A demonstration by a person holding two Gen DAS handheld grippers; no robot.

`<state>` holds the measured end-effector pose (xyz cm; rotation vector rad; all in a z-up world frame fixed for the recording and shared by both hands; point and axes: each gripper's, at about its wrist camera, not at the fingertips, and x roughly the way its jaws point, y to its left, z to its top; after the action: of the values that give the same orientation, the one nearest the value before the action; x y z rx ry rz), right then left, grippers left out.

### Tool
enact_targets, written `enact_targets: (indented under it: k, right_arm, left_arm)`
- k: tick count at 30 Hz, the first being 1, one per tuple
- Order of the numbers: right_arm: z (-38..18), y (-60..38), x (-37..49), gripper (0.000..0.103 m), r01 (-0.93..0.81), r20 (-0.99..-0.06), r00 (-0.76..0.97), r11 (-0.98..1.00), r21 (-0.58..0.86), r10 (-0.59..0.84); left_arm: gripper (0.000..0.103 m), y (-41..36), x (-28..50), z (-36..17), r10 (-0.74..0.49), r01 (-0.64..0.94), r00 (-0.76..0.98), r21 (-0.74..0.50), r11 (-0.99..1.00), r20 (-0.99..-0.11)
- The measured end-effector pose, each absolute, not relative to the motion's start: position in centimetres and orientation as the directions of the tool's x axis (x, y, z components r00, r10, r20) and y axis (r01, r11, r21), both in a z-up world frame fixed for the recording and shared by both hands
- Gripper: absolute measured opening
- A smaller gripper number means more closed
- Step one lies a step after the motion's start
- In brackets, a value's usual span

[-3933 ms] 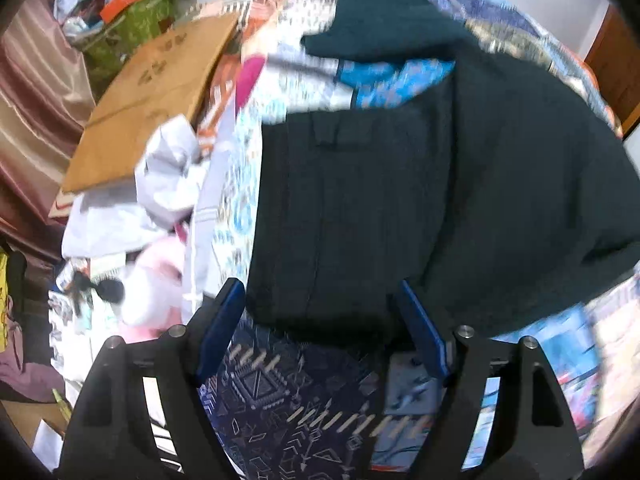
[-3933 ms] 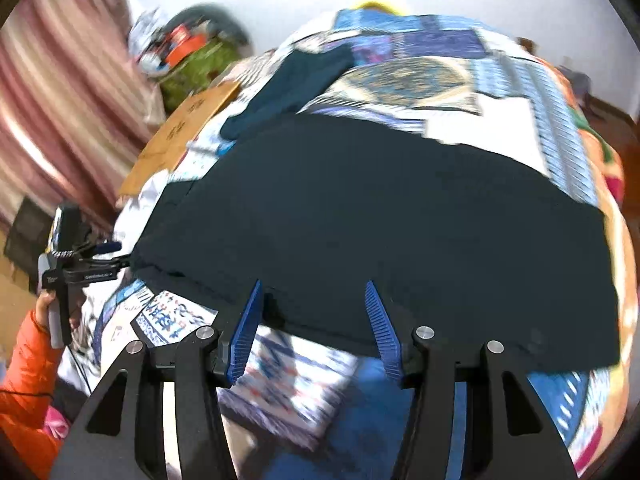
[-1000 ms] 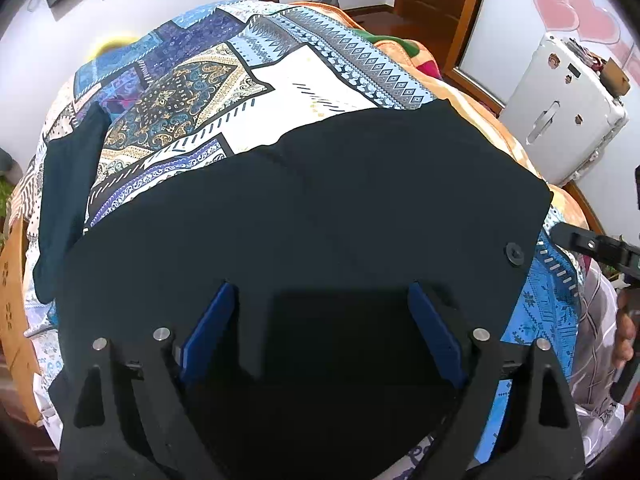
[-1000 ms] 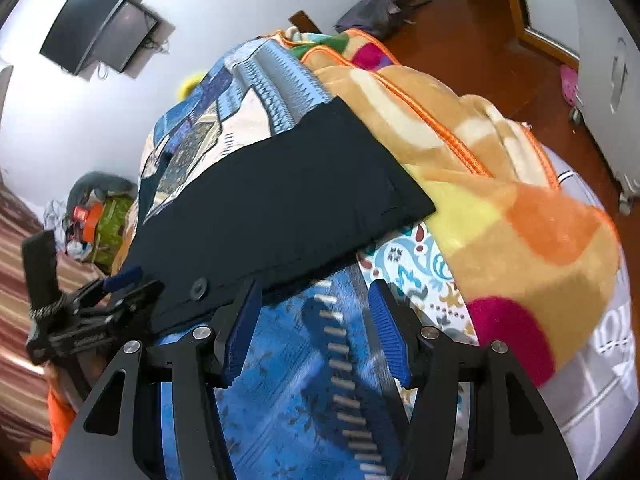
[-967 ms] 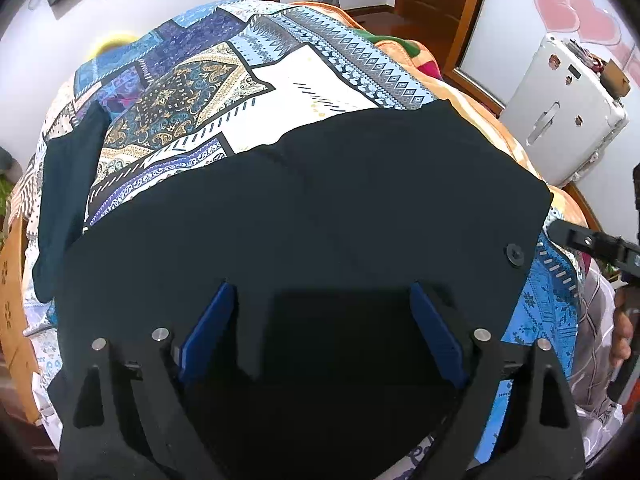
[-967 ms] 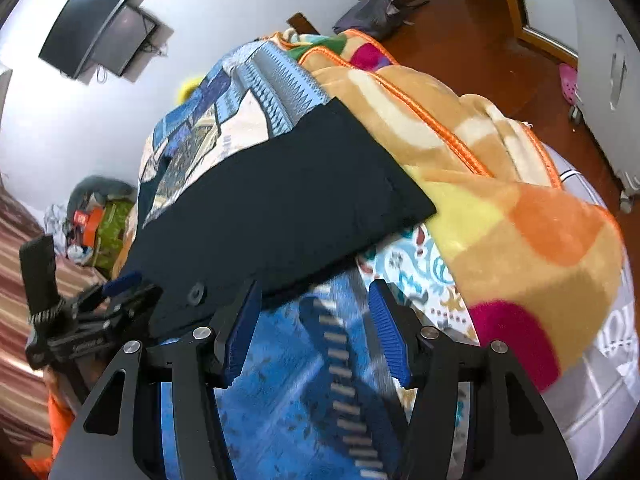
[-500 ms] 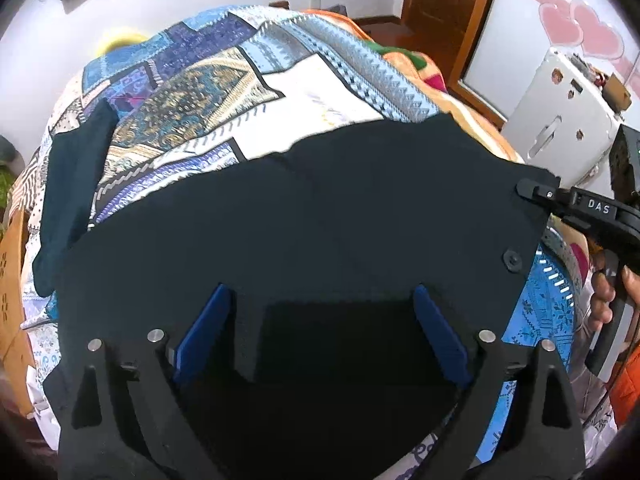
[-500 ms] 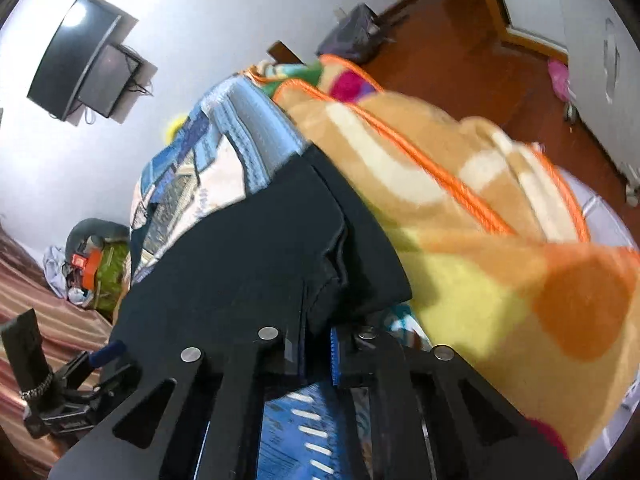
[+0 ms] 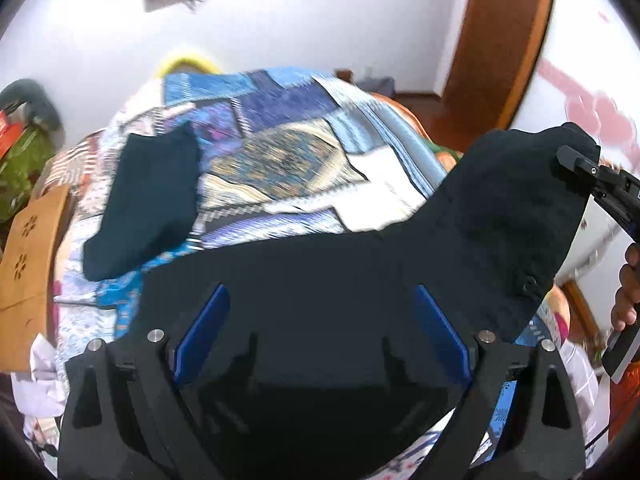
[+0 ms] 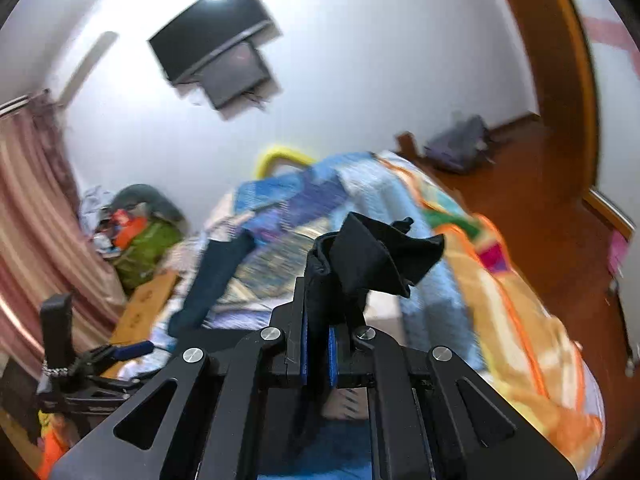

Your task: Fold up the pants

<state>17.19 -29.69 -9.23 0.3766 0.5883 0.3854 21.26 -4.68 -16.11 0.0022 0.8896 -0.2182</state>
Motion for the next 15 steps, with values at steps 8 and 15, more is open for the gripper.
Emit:
enact_targets:
  k: [8,15]
  right_arm:
    - [-9.1,-22.1,18.7,0.006,-0.398,-0.465,0.66,0.8,0.449,0.59]
    - [-14.9,-13.8,16.7,0.006,-0.52,-0.595,0.428,0.724,0.453,0.68]
  left_arm:
    - [0.094,3.3,18.7,-14.7,-0.091,0.033,0.683,-0.094,0.995,-0.725]
    - [0.094,7.9,17.4,-16.2,-0.054,-0.064,0.663,-0.129,0.99,-0.746]
